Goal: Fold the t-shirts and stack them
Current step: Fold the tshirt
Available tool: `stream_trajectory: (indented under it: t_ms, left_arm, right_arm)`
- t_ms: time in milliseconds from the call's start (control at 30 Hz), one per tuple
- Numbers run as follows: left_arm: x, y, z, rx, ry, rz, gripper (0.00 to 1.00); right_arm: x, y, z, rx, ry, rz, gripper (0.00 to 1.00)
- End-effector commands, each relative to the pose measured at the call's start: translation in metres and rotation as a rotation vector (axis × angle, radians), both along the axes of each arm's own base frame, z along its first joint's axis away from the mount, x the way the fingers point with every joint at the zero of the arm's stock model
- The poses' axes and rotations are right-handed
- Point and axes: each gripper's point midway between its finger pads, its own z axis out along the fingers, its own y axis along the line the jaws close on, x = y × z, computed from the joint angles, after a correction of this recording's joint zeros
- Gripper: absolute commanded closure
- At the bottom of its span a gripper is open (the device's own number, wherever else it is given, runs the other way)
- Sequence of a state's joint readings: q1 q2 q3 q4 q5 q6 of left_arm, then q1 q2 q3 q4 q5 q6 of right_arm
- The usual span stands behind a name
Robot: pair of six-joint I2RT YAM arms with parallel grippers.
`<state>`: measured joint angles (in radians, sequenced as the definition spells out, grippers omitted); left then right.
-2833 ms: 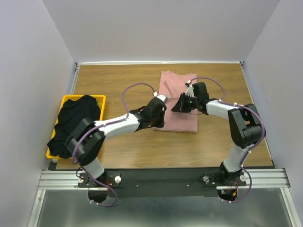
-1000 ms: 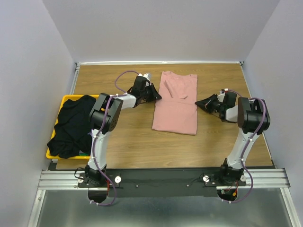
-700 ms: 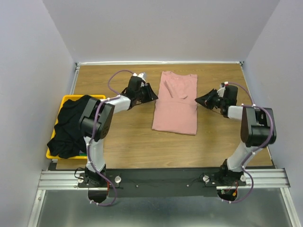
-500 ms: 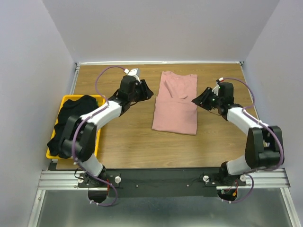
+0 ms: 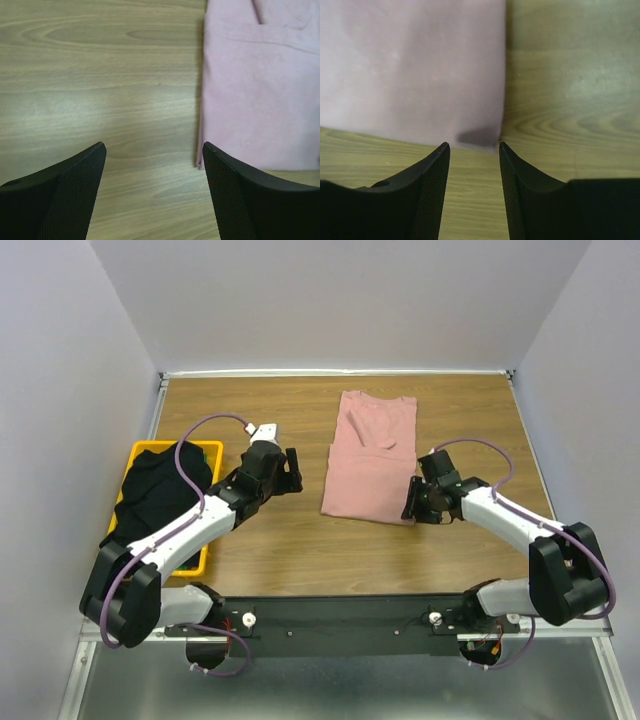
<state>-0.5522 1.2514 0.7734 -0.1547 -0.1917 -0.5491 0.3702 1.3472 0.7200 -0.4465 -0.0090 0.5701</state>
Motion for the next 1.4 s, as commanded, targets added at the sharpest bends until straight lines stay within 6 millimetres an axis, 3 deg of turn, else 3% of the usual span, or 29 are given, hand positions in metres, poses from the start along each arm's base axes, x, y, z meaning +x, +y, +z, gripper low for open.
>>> stream_trajectory:
  t_ms: [0,333,733,900,1000,1367]
  left_arm:
    - [-0.008,0.014,-0.002,0.060,0.003,0.042,0.14]
    - [-0.021,-0.013,-0.016,0.088,0.048,-0.046,0.14]
    - [-0.036,-0.052,-0.028,0.099,0.116,-0.166,0.15]
    - [-0.041,-0.061,-0.032,0.093,0.143,-0.207,0.16]
    - [-0.045,-0.068,-0.041,0.101,0.179,-0.244,0.16]
    - [-0.046,-0.090,-0.079,0.219,0.313,-0.293,0.21]
  right_arm:
    - [-0.014,-0.016,-0.012,-0.114,0.044,-0.048,0.48]
    - [-0.014,-0.019,-0.027,-0.197,0.066,-0.059,0.49]
    - [-0.036,-0.023,-0.061,-0.236,0.190,-0.003,0.58]
    - [-0.045,-0.018,-0.074,-0.214,0.244,0.046,0.74]
    - [-0.045,-0.017,-0.074,-0.206,0.239,0.059,0.97]
    - [-0.044,-0.015,-0.066,-0.188,0.204,0.074,0.99]
